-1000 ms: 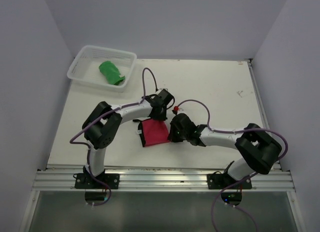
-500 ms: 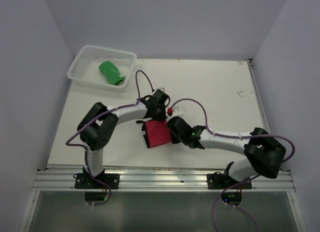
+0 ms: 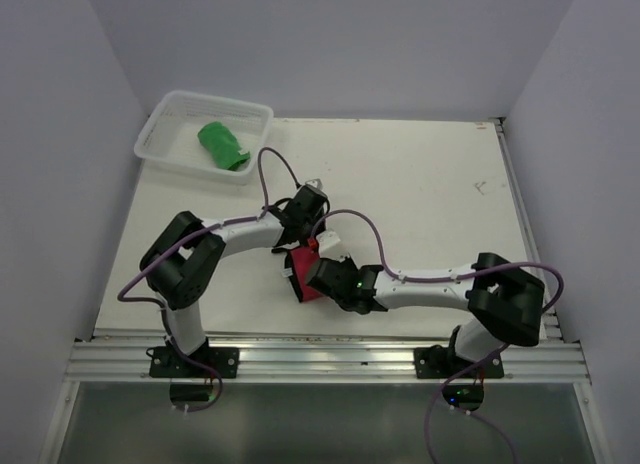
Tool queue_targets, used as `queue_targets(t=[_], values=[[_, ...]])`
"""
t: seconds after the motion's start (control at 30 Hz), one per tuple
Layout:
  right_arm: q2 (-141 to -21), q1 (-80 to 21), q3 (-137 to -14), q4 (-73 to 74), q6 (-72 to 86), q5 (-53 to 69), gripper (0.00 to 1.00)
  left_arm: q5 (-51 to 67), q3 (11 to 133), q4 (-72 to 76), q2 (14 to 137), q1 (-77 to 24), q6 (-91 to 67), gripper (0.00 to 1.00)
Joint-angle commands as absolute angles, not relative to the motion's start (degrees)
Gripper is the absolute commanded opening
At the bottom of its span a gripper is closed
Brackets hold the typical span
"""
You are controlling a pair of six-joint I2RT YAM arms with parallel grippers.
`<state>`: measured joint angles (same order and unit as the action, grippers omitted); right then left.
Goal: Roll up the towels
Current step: Roll the towel
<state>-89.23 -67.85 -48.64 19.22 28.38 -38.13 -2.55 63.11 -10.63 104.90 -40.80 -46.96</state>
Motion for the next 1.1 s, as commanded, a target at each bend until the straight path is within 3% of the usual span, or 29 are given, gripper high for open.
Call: queue_targets(t=[0.0, 0.4, 0.8, 1.07], values=[[-92.9, -71.4, -51.8, 26.1, 26.9, -44.3, 0.0, -6.8, 60.9, -4.5, 102.0, -38.3, -46.8, 0.03], [-107.1, -79.4, -62.0, 36.5, 26.5, -54.8, 0.0, -6.3, 54.1, 0.9, 100.0, -37.0, -47.2, 0.0], [-113.6, -81.4, -65.5, 36.6, 25.0, -51.6, 0.0, -6.6, 48.4, 5.0, 99.7, -36.1, -47.5, 0.0], [-108.2, -81.0, -67.7, 37.5, 26.2, -49.7, 0.2, -6.9, 45.0, 7.0, 100.0, -36.2, -47.9, 0.0]])
